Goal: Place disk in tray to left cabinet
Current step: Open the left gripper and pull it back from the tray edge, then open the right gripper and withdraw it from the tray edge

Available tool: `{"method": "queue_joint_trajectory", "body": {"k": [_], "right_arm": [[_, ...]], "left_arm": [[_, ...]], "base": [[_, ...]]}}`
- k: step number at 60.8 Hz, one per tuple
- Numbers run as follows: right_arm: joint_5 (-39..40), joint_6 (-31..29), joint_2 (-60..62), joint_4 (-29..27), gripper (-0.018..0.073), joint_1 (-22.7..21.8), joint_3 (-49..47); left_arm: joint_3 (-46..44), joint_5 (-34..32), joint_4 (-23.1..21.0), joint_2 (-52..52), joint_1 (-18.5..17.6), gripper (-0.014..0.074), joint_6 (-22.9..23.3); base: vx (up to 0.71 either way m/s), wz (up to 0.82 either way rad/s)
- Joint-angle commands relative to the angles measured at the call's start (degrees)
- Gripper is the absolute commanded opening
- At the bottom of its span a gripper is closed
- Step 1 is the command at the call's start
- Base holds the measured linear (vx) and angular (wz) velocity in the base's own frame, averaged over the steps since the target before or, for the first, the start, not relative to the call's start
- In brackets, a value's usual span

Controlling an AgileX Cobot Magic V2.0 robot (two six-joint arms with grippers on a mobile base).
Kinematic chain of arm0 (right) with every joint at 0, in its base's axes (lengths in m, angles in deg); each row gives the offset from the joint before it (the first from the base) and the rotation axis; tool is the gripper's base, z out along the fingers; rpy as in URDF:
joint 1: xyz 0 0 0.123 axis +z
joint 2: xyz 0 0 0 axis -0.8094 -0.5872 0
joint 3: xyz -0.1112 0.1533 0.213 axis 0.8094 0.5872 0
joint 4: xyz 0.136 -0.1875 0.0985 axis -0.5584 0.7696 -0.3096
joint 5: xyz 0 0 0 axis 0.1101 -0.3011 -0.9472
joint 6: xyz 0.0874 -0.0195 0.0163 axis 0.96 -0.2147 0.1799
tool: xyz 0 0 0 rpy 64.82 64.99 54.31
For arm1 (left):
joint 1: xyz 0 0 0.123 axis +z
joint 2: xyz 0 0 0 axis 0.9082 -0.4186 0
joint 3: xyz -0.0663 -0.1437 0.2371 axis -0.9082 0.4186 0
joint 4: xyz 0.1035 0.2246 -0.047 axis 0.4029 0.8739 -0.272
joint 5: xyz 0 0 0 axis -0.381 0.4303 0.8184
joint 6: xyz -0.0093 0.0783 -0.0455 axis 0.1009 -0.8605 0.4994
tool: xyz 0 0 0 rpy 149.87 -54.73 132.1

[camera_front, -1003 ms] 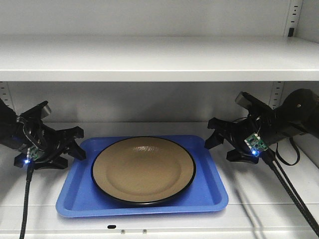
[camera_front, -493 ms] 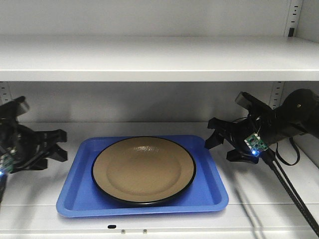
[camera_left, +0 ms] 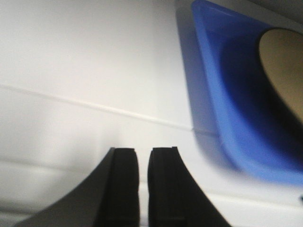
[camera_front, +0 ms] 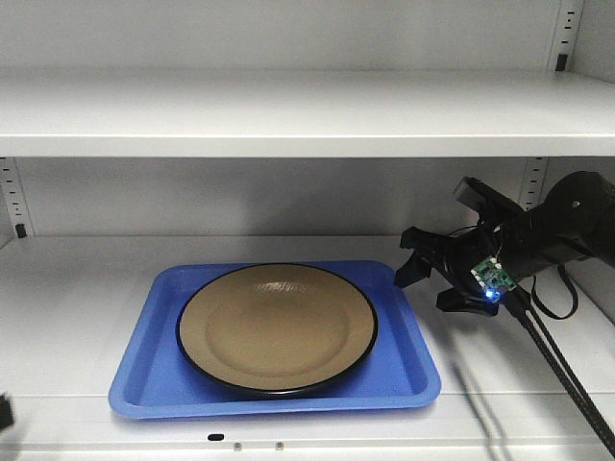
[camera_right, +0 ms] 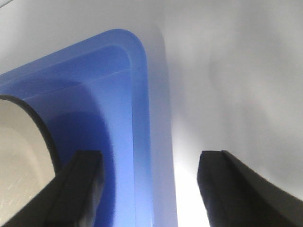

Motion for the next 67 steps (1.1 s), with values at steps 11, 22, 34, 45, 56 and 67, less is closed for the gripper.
{"method": "queue_joint_trajectory", "body": {"k": [11, 22, 34, 45, 56, 67], "right_arm": [[2.67, -0.32, 3.66, -1.44, 0.0501, -0.24, -1.93], [2.67, -0.32, 3.66, -1.44, 0.0501, -0.24, -1.93], [2.67, -0.32, 3.66, -1.44, 0.0501, -0.24, -1.93], [2.67, -0.32, 3.66, -1.44, 0.0501, -0.24, -1.93], [2.23, -0.32, 3.45, -1.46, 0.0501, -0.24, -1.88], [2.27, -0.32, 3.45, -1.46, 0.0501, -0.24, -1.88]], "left_arm": [[10.84, -7.23, 13.84, 16.62, 0.62, 0.0048, 0.01], [17.92, -7.23, 14.77, 28.67, 4.28, -0.0009, 0.01], [26.75, -7.23, 14.83, 42.60, 4.88, -0.0008, 0.01], [35.21, -7.34, 14.83, 53.91, 4.70, -0.0008, 0.18], [34.94, -5.02, 15.81, 52.73, 2.99, -0.0008, 0.18], [34.94, -5.97, 15.81, 52.58, 2.68, -0.0008, 0.18]], "base": [[0.00, 0.00], [0.00, 0.00], [0.00, 0.00], [0.00, 0.00], [0.00, 0.00], [0.00, 0.00]]}}
